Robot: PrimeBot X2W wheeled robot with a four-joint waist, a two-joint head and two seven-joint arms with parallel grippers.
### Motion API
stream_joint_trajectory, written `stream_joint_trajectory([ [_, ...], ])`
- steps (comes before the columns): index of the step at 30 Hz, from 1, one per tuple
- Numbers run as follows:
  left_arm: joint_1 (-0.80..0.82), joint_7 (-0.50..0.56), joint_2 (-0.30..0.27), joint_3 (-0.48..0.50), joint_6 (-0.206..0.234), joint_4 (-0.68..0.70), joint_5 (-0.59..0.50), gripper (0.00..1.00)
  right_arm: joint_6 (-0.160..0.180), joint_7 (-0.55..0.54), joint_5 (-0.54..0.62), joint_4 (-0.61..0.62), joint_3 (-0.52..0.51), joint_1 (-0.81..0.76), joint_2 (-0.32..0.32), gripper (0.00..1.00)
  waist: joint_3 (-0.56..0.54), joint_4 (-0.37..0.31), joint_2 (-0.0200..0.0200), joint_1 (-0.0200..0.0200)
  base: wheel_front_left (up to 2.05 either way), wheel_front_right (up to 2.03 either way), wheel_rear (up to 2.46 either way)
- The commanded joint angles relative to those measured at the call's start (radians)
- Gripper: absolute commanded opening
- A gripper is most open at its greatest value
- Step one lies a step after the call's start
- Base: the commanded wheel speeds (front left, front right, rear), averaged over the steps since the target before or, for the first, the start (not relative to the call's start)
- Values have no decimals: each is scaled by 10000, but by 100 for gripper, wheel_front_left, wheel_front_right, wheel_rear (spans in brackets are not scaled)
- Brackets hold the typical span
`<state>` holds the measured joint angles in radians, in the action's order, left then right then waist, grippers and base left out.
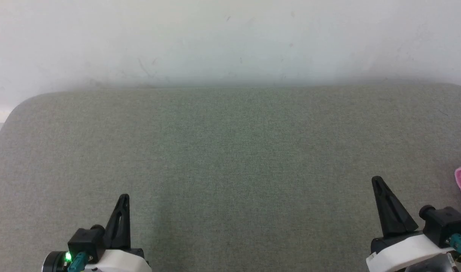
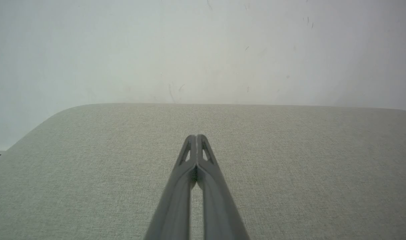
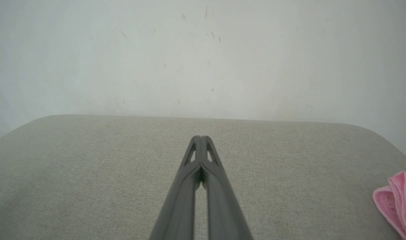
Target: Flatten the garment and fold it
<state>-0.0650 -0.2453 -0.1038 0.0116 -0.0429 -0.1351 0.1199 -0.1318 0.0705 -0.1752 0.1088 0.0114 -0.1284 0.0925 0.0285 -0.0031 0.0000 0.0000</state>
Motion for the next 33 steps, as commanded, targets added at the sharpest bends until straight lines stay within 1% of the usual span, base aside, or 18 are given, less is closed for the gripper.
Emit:
stream_joint_trajectory([
  [1, 43, 68, 25, -6, 28, 72, -78, 0, 1, -45, 98, -51, 1, 74, -28, 0, -5, 1, 0, 0, 0, 0, 0],
  [33, 204, 700, 160, -35, 134, 411, -375, 0, 4, -220, 536, -326, -29, 395, -133, 0, -79, 9, 0, 0, 0, 0, 0],
])
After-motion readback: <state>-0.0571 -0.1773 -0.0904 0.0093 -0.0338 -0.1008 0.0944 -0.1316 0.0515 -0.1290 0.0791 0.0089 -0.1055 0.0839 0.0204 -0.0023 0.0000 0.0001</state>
